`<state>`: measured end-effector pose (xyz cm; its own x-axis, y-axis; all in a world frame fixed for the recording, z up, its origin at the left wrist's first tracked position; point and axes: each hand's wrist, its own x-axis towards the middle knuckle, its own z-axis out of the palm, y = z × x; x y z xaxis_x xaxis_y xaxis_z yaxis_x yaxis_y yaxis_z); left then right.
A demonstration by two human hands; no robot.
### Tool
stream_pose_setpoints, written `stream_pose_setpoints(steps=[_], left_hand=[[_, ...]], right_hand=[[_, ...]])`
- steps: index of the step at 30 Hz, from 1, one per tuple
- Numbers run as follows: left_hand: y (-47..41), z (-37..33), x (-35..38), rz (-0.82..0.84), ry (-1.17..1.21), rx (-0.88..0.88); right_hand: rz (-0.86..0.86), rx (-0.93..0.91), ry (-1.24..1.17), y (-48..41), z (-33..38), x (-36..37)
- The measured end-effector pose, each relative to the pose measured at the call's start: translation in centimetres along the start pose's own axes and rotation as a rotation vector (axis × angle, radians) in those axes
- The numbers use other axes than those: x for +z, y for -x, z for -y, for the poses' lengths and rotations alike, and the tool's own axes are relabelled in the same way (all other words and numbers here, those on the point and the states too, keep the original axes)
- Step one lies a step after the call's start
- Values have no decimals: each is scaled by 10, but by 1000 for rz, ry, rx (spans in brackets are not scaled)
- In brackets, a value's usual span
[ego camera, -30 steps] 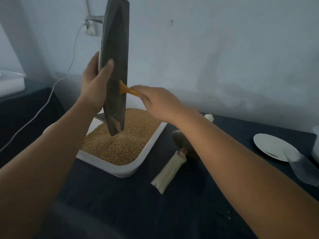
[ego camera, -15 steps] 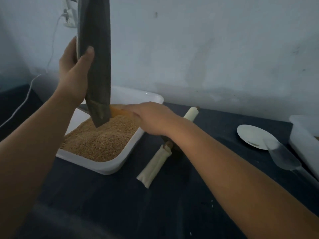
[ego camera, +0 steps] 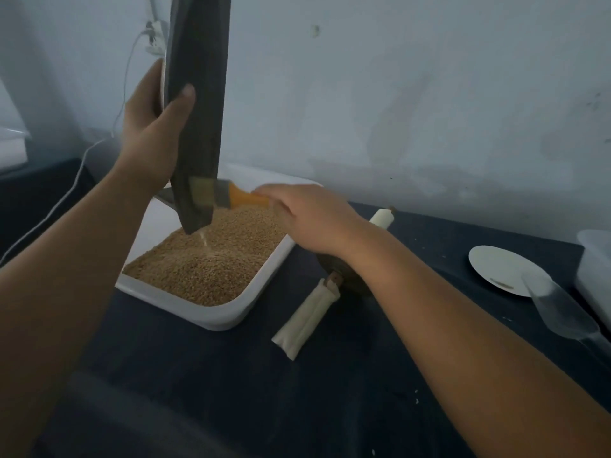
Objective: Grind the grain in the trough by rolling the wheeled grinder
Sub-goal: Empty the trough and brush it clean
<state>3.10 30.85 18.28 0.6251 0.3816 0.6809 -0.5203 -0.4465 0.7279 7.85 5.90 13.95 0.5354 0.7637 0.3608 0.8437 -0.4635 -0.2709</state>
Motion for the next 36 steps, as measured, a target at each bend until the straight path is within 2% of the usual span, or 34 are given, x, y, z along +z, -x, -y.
stream_pose_setpoints(steps=[2, 3, 6, 8, 13, 14, 15, 18, 19, 22, 24, 25, 28, 30, 31, 36], left_hand=[[1, -1, 0, 1, -2, 23], [1, -2, 0, 0, -1, 32], [1, -3, 0, 9, 0, 62], [-2, -3, -3, 23, -16, 77], [1, -1, -6, 61, -51, 109], [2, -2, -4, 77, -40, 113], [3, -3, -3, 88, -31, 114], [4, -4, -2, 90, -18, 129], [4, -4, -3, 86, -23, 134], [4, -1, -4, 64, -56, 116], [4, -1, -2, 42, -65, 90], [5, -3, 0, 38, -64, 88], [6, -5, 3, 54, -80, 123], [7, -4, 3, 38, -109, 125], [7, -3, 2, 18, -128, 113], [6, -4, 11, -73, -135, -2]], right_hand=[[-118, 7, -29, -13, 2, -4], [-124, 13, -23, -18, 6, -4], [91, -17, 156, -15, 13, 7], [158, -13, 163, -3, 9, 9], [-138, 29, -70, -10, 2, -4], [-151, 32, -88, -13, 6, -3], [-109, 31, -80, -14, 11, 0], [163, -3, 147, 1, 13, 17], [177, -4, 143, 9, 13, 19], [-10, 37, -79, 16, 9, 13], [-118, 47, -140, 12, 11, 15], [-116, 40, -112, 10, 15, 16], [87, -12, 201, 16, 17, 25], [80, 10, 232, 26, 6, 23], [28, 53, 146, 31, 2, 20], [-220, 431, -634, 42, -4, 4]])
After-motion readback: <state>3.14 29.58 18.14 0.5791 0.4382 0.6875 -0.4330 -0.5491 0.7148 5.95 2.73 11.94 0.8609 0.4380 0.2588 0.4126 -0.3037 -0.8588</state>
